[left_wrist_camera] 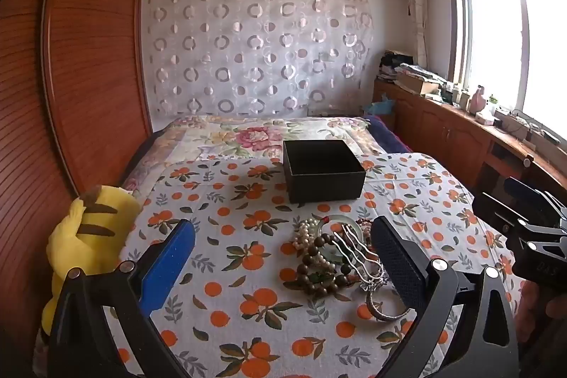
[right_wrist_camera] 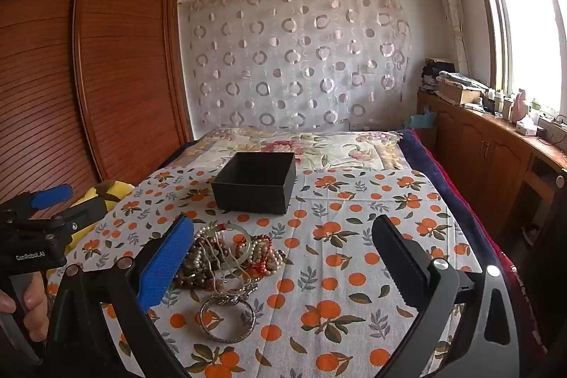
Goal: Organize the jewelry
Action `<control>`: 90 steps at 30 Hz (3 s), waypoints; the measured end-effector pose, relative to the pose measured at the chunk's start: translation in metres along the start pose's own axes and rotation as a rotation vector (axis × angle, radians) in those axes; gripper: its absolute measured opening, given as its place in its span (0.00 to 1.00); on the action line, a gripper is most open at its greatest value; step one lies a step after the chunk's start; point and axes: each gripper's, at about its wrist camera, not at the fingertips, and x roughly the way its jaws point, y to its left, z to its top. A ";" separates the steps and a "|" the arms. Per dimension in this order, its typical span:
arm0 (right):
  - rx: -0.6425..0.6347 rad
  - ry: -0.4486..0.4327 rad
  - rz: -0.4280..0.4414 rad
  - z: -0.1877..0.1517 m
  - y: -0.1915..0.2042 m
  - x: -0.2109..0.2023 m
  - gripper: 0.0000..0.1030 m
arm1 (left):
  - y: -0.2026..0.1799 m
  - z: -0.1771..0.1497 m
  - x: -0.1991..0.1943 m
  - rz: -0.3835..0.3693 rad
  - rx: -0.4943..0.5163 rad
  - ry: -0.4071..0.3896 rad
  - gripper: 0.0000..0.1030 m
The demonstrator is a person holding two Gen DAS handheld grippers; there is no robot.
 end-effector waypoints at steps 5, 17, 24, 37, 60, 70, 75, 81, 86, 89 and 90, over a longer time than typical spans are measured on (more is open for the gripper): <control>0.001 -0.004 0.001 0.001 0.000 -0.002 0.99 | 0.001 0.000 0.001 -0.002 -0.002 0.010 0.93; 0.002 -0.006 0.001 0.001 0.000 -0.003 0.99 | 0.000 0.000 0.000 0.003 0.002 0.004 0.93; 0.001 -0.008 -0.001 0.005 0.000 -0.004 0.99 | -0.001 0.001 0.000 0.003 0.001 0.004 0.93; 0.003 -0.010 0.000 0.002 -0.001 -0.005 0.99 | -0.008 0.003 0.000 -0.004 -0.003 0.004 0.93; 0.005 -0.010 0.000 0.004 -0.001 -0.005 0.99 | -0.004 0.003 0.001 -0.009 -0.008 0.003 0.93; 0.005 -0.013 0.000 0.003 -0.001 -0.006 0.99 | 0.000 0.005 -0.001 -0.011 -0.012 0.001 0.93; 0.006 -0.013 0.001 0.003 0.000 -0.006 0.99 | 0.000 0.006 -0.001 -0.012 -0.012 -0.001 0.93; 0.005 -0.012 0.001 0.003 0.000 -0.005 0.99 | 0.000 0.005 -0.001 -0.013 -0.013 0.000 0.93; 0.005 -0.013 0.001 0.002 0.001 -0.004 0.99 | 0.000 0.005 -0.001 -0.014 -0.010 0.001 0.93; 0.005 -0.012 0.001 0.001 0.001 -0.002 0.99 | 0.001 0.007 0.000 -0.015 -0.010 0.004 0.93; 0.005 -0.010 0.001 0.001 0.001 -0.007 0.99 | 0.001 0.007 0.000 -0.015 -0.010 0.004 0.93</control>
